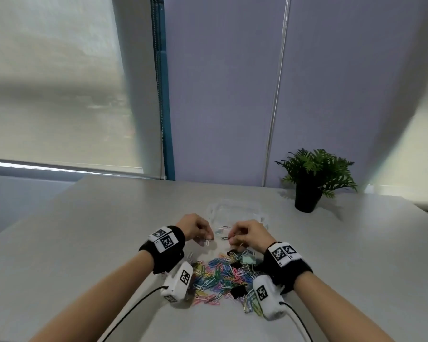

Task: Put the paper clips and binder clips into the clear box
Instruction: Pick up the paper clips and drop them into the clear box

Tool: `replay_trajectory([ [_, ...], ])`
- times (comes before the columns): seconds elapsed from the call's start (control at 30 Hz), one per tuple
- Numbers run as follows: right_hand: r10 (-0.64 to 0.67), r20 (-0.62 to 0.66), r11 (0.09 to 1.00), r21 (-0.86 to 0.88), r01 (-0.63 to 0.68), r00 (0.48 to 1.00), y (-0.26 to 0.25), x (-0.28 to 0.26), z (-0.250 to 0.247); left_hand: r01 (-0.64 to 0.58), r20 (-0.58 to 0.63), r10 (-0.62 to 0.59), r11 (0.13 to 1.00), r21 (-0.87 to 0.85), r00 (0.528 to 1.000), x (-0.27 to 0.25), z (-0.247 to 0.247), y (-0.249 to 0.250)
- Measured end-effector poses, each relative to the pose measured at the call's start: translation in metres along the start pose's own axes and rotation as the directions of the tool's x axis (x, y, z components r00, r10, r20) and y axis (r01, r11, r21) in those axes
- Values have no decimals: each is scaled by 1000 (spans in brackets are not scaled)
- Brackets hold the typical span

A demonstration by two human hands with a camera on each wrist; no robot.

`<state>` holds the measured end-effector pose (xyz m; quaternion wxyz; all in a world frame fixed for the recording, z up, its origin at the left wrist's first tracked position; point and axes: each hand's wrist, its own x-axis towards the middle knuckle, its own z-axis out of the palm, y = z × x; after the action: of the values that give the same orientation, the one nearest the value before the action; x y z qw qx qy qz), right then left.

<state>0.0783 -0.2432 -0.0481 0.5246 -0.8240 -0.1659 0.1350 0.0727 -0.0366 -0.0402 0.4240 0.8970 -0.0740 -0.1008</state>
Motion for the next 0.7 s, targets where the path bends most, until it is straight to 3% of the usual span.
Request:
replay_trajectory([
  [0.13,21,-15,993,116,-20,1000,-1,3,-18,0,2,1,998,-65,1000,14,-3,12],
  [0.27,26,-143,972,235,8,989,-4,16,-44,-49,-87,48,999,-10,995,45,-12,37],
  [0.4,45,-265,961,273,31,963,-6,40,-67,27,-140,-15,996,81,990,83,-15,46],
  [0.53,51,-268,983,184,-1,962,-7,64,-64,154,-104,-146,985,72,984,101,-8,31],
  [0.7,16,-220,993,-111,-42,975,-4,75,-52,25,6,-26,992,127,1000,70,-16,29],
])
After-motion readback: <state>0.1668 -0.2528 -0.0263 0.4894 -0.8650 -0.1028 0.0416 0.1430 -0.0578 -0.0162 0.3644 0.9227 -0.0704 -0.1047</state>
